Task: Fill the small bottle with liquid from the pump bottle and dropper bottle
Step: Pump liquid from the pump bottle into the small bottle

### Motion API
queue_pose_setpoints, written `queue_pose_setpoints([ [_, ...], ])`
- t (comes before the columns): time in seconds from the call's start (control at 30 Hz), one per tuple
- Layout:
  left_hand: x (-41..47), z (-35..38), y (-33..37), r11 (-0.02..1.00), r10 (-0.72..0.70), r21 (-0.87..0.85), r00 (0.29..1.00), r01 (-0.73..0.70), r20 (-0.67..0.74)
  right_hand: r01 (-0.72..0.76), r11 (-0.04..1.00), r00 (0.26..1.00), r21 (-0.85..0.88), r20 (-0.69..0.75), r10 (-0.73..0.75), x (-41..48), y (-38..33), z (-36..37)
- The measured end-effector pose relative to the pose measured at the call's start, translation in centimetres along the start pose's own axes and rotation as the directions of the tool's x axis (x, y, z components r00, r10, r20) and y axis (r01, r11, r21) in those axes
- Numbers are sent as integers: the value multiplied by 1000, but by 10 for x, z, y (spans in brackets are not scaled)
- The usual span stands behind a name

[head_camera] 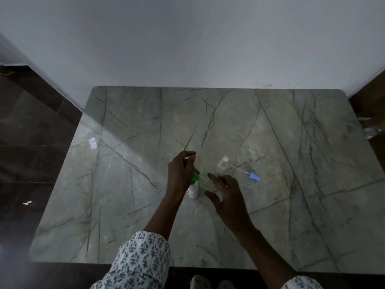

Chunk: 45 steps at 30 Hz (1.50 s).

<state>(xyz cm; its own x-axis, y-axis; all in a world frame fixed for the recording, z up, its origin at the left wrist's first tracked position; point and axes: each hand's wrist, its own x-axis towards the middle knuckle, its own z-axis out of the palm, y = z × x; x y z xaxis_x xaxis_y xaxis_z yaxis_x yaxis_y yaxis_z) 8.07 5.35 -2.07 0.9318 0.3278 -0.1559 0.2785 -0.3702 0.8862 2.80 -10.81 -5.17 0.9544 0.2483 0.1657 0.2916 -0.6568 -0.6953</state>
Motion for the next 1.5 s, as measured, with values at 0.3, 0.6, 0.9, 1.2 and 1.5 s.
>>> queue_pose_setpoints([
  [0.3, -18, 4, -25, 971, 166, -206, 966, -125, 197, -67, 996, 997, 51, 39, 65, -7, 9, 0],
  [0.6, -34, 20, -46, 911, 234, -340, 971, -234, -41, -61, 997, 996, 40, 69, 58, -2, 9, -7],
  [0.9, -16, 41, -42, 904, 281, -311, 956, -294, -86, -89, 990, 995, 112, 50, 84, -3, 16, -10],
  [1.2, -17, 50, -49, 889, 307, -340, 950, -306, -53, -100, 988, 995, 120, 39, 96, -7, 19, -12],
  [1.5, -16, 44, -60, 882, 326, -350, 945, -316, -29, -85, 995, 995, 60, 63, 81, -12, 17, -12],
])
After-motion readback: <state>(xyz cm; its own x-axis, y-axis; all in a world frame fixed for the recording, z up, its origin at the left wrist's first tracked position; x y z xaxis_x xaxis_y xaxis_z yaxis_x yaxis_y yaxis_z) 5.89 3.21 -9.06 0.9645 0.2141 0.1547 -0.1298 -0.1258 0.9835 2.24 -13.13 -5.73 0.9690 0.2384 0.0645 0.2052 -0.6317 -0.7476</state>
